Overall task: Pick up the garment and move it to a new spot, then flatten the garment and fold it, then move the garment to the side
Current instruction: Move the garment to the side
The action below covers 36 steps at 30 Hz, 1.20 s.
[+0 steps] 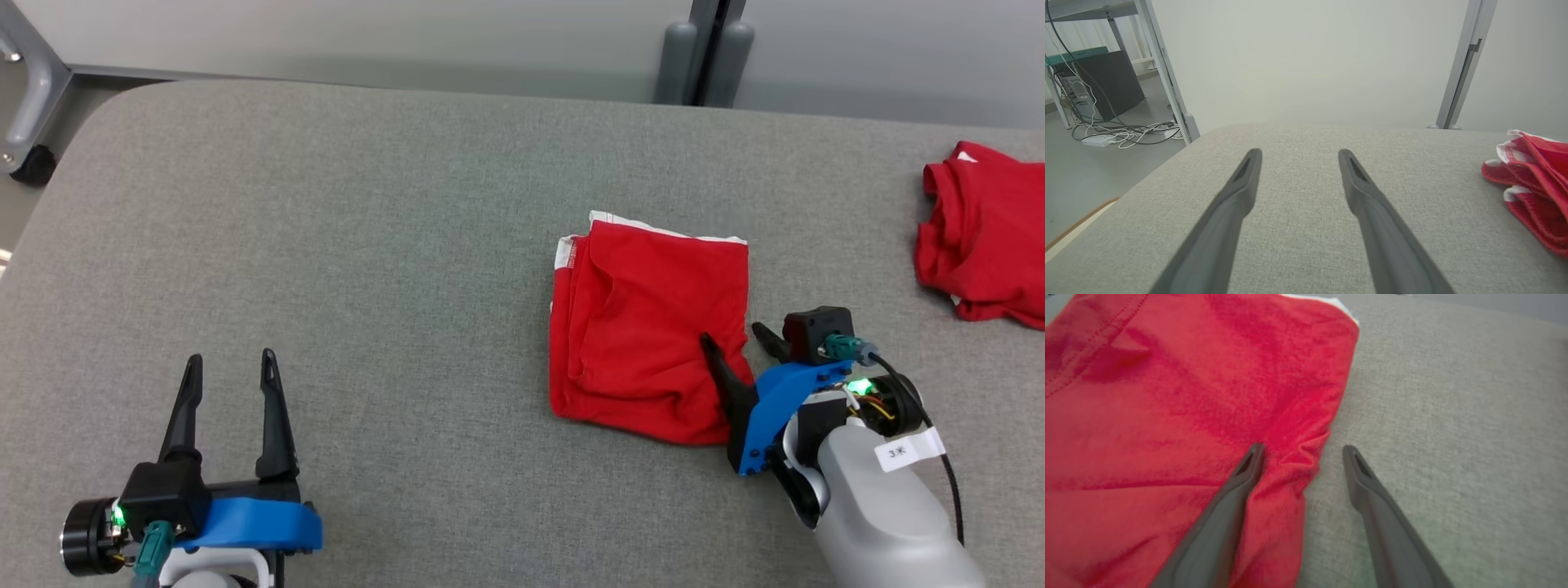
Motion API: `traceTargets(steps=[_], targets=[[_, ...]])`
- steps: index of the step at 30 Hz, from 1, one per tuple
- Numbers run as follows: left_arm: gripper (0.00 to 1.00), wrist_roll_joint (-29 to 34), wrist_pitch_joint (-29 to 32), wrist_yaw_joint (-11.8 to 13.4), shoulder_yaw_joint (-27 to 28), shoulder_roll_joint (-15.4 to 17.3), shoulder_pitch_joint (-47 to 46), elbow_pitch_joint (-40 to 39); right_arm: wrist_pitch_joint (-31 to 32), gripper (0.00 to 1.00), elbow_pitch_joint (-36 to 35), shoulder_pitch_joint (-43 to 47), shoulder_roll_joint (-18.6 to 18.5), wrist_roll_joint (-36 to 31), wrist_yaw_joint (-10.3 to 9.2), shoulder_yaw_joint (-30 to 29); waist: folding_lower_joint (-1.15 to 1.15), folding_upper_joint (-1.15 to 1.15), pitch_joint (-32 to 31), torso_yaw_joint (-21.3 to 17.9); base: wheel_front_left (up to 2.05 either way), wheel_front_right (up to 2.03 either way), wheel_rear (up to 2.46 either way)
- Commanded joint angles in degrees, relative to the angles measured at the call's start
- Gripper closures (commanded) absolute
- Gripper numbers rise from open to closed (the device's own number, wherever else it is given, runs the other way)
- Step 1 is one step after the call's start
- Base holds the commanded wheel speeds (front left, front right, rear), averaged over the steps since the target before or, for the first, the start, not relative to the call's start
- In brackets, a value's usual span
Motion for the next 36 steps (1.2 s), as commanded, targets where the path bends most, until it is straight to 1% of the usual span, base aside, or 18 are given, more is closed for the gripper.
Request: traceTargets(steps=[1, 5, 6, 7, 8, 9, 12, 16, 19, 27, 28, 29, 33, 36], targets=[[0.00, -0.1, -0.3, 0.1, -0.3, 0.1, -1.3, -0.1, -0.5, 0.00, 1.1, -1.4, 0.3, 0.2, 0.04, 0.9, -0.01, -0.01, 0.8, 0.3, 0.00, 0.00, 0.00], [0.00, -0.2, -0.3, 0.2, -0.5, -0.2, -2.2, -0.2, -1.4, 0.00, 4.0, -1.4, 1.4, 3.7, 0.04, 3.3, -0.01, -0.01, 1.7, 0.2, 0.00, 0.00, 0.00], [0.00, -0.2, -0.3, 0.2, -0.6, -0.2, -2.2, -0.2, -1.6, 0.33, 4.3, -1.4, 1.6, 4.7, 0.07, 4.2, -0.01, -0.01, 1.7, 0.1, 0.00, 0.00, 0.00], [0.00, -0.3, -0.3, 0.2, -0.6, -0.3, -2.2, -0.3, -2.1, 0.63, 4.4, -1.5, 1.8, 5.4, 0.10, 5.4, -0.01, -0.01, 1.7, 0.0, 0.00, 0.00, 0.00], [0.00, -0.3, -0.3, 0.2, -0.6, -0.4, -2.3, -0.4, -3.0, 0.79, 4.1, -1.8, 1.8, 6.2, 0.10, 6.2, -0.01, -0.01, 1.7, -0.1, 0.00, 0.00, 0.00], [0.00, -0.3, -0.3, 0.2, -0.6, -0.4, -2.4, -0.4, -3.8, 1.00, 4.0, -2.2, 1.7, 6.7, 0.10, 7.0, -0.01, -0.01, 1.6, -0.3, 0.00, 0.00, 0.00], [0.00, -0.5, -0.3, -0.1, -0.5, -0.5, -2.5, -0.6, -6.0, 1.00, 4.0, -3.8, 0.9, 7.0, 0.09, 8.9, -0.01, -0.01, 1.1, -1.1, 0.00, 0.00, 0.00], [0.00, -0.2, -0.3, -0.6, -0.8, -0.6, -3.2, -1.2, -7.4, 1.00, 3.2, -7.2, -1.8, 6.0, 0.03, 12.1, -0.01, -0.01, 1.3, -2.5, 0.00, 0.00, 0.00], [0.00, 0.1, -0.3, -1.0, -1.1, -0.6, -4.2, -2.3, -7.0, 1.00, 1.9, -10.4, -4.4, 5.4, 0.04, 15.3, -0.01, -0.01, 2.6, -3.9, 0.00, 0.00, 0.00], [0.00, 1.3, -0.2, -1.6, -1.7, -0.4, -8.4, -6.0, -4.3, 1.00, -2.9, -20.0, -14.4, 8.1, 0.03, 22.6, -0.01, -0.01, 8.2, -9.2, 0.00, 0.00, 0.00], [0.00, 1.5, -0.2, -1.7, -1.7, -0.2, -8.9, -6.4, -4.0, 1.00, -3.7, -21.2, -15.9, 8.8, 0.03, 23.1, -0.01, -0.01, 9.1, -9.9, 0.00, 0.00, 0.00], [0.00, 1.5, -0.2, -1.7, -1.7, -0.2, -8.9, -6.4, -4.0, 1.00, -3.7, -21.2, -15.9, 8.8, 0.03, 23.1, -0.01, -0.01, 9.1, -9.9, 0.00, 0.00, 0.00], [0.00, 2.5, -0.2, -1.7, -1.3, 0.9, -10.0, -8.7, -3.6, 1.00, -6.8, -25.0, -20.7, 11.4, 0.02, 24.2, -0.01, -0.01, 13.0, -14.1, 0.00, 0.00, 0.00], [0.00, 3.4, -0.2, -1.5, -0.7, 2.4, -10.5, -10.7, -3.6, 1.00, -8.7, -27.5, -23.2, 12.8, 0.03, 24.0, -0.01, -0.01, 15.9, -17.6, 0.00, 0.00, 0.00]])
